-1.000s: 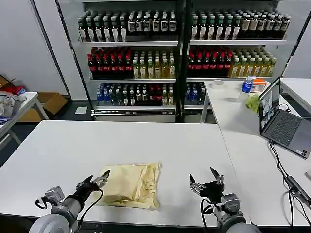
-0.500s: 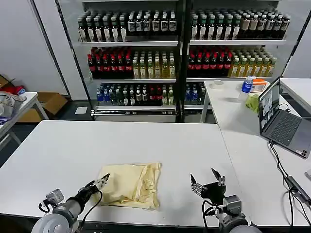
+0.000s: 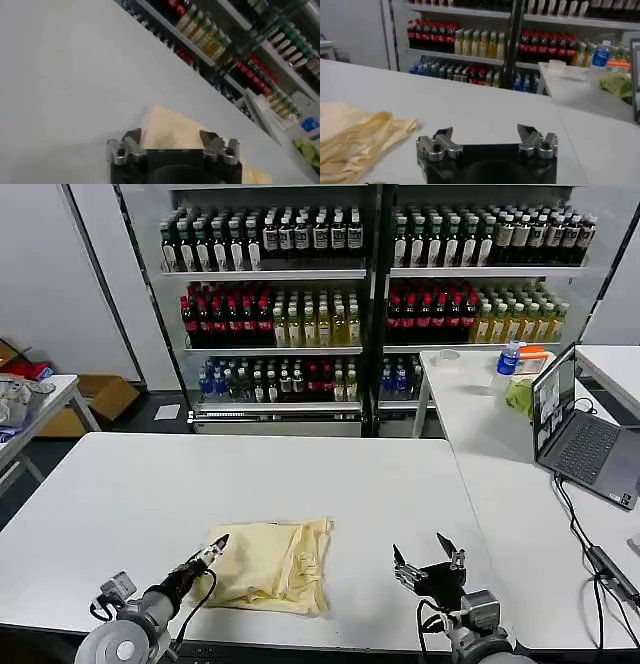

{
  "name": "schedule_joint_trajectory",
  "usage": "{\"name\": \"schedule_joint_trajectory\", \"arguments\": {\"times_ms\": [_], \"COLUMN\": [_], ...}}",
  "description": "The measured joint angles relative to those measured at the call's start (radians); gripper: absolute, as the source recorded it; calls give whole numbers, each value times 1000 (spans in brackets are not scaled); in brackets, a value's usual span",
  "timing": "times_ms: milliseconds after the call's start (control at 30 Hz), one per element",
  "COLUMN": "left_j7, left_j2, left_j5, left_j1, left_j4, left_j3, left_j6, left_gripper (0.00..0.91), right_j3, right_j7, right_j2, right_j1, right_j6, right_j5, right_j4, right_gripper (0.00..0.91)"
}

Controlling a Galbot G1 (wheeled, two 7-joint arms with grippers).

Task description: Fold and organize the clothes.

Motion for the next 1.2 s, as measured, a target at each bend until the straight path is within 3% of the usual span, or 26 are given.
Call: {"name": "schedule_joint_trajectory", "arguments": {"times_ms": [867, 1067, 1200], "left_j7": [14, 12, 20], "left_j2": [-56, -5, 79], "left_j5": [-74, -103, -112], "left_j1": [15, 22, 31], "left_j4": [5, -29, -33], "left_j3": [-48, -122, -214], "left_j6": [8, 8, 9], "left_gripper": [10, 10, 10], "right_j3": [16, 19, 13], "right_j7": [6, 6, 3], "right_j2": [-19, -25, -25], "right_j1": [-8, 2, 10], "right_j6": [-10, -8, -4], "right_j5": [18, 33, 41], "right_j4": [37, 41, 43], "right_gripper": [907, 907, 907]}}
